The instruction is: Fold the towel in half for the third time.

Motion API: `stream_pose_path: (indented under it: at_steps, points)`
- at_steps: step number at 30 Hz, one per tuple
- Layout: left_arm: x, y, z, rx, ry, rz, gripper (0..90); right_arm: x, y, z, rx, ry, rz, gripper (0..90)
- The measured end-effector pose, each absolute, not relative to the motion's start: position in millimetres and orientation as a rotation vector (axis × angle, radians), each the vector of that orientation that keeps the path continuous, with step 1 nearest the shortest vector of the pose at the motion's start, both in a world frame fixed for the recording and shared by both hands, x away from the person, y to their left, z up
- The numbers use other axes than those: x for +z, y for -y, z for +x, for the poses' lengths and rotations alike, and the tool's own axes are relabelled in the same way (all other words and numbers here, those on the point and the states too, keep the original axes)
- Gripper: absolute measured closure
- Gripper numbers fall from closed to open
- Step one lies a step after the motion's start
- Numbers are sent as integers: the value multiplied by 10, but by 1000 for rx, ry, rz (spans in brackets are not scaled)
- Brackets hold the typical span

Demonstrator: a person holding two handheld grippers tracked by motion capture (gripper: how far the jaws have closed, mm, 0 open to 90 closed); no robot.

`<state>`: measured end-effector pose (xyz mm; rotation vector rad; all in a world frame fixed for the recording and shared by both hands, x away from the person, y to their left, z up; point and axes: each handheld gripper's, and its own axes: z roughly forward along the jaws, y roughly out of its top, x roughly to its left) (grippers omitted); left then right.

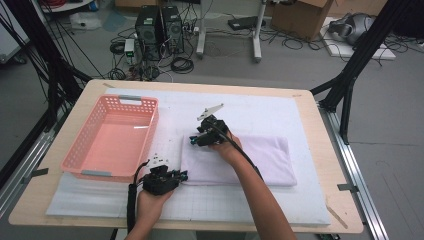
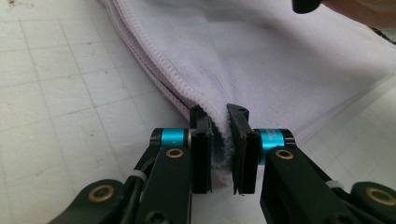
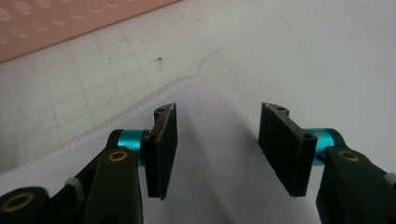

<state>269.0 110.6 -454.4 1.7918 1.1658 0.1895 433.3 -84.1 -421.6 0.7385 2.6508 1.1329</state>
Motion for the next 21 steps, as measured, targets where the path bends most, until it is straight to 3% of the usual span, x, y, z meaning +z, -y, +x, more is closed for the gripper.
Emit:
stream_pose_path:
  at_steps: [5, 8, 13, 21]
  points:
    - [-4550, -1105, 2699, 184, -1190, 1796, 803, -4275, 677, 4399, 1078, -2677, 730, 479]
    - [-4554, -1113, 2710, 172, -1205, 1795, 802, -4320, 621, 4432, 1024, -2712, 713, 538]
    - [-4551, -1124, 2709, 168, -1221, 1790, 808, -4314, 615, 4431, 1030, -2758, 683, 780]
    - [-4403, -1239, 2600, 161, -1189, 1736, 817, -4179, 605, 4345, 1109, -2734, 685, 809]
